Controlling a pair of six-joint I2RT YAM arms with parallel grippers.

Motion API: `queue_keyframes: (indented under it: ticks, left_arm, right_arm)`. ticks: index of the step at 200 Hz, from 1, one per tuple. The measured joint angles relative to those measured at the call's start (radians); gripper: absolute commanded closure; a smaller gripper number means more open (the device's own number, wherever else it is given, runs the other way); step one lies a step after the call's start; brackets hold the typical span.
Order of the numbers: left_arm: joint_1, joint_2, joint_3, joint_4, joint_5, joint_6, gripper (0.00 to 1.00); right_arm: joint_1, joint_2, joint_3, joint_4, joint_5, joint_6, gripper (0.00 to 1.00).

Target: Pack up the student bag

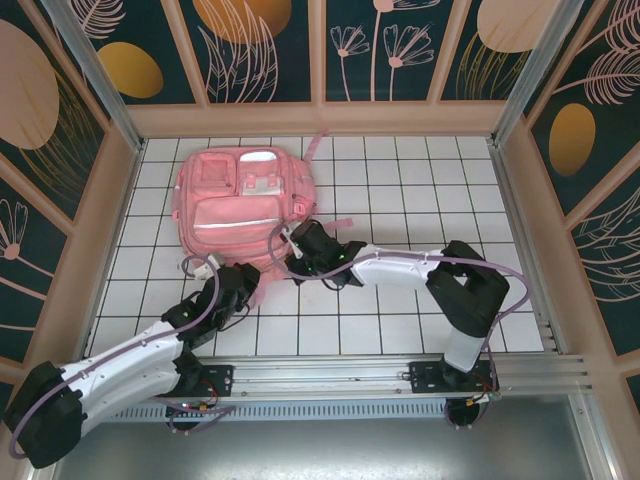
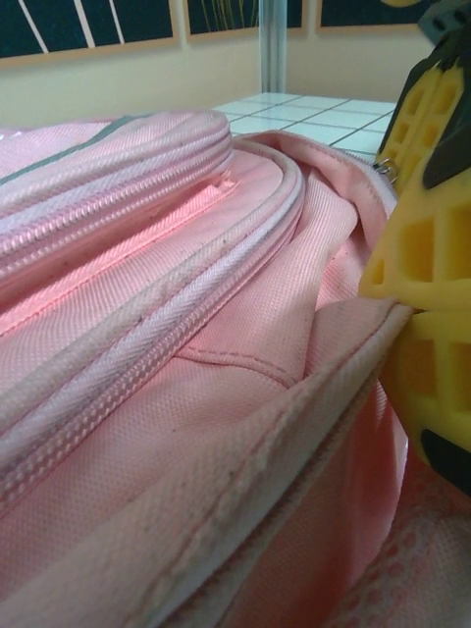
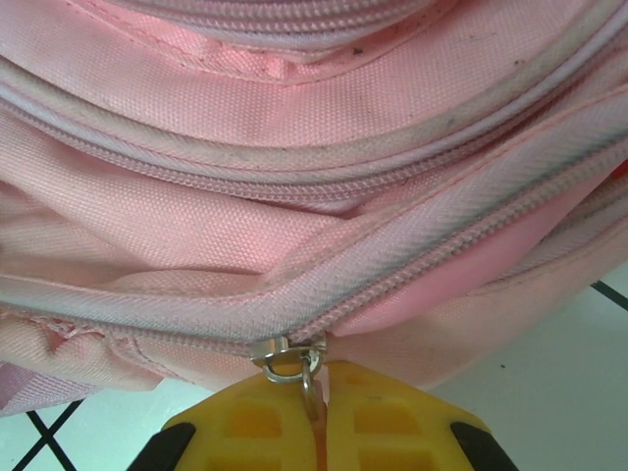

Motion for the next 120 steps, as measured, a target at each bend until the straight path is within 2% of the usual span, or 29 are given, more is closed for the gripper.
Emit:
queue_keyframes:
  ticks: [62,120]
  left_arm:
    - [0.000,-0.027,-0.008,0.000,0.004,0.000,1.00]
    - [0.009,0.091,-0.011,0.011,-0.021,0.003,1.00]
  right_arm:
    - [-0.023,-0.006,-0.001,0.006,-0.080,-0.031,1.00]
    - [0.092,0.031,0.064,-0.040,-0.015,0.062,1.00]
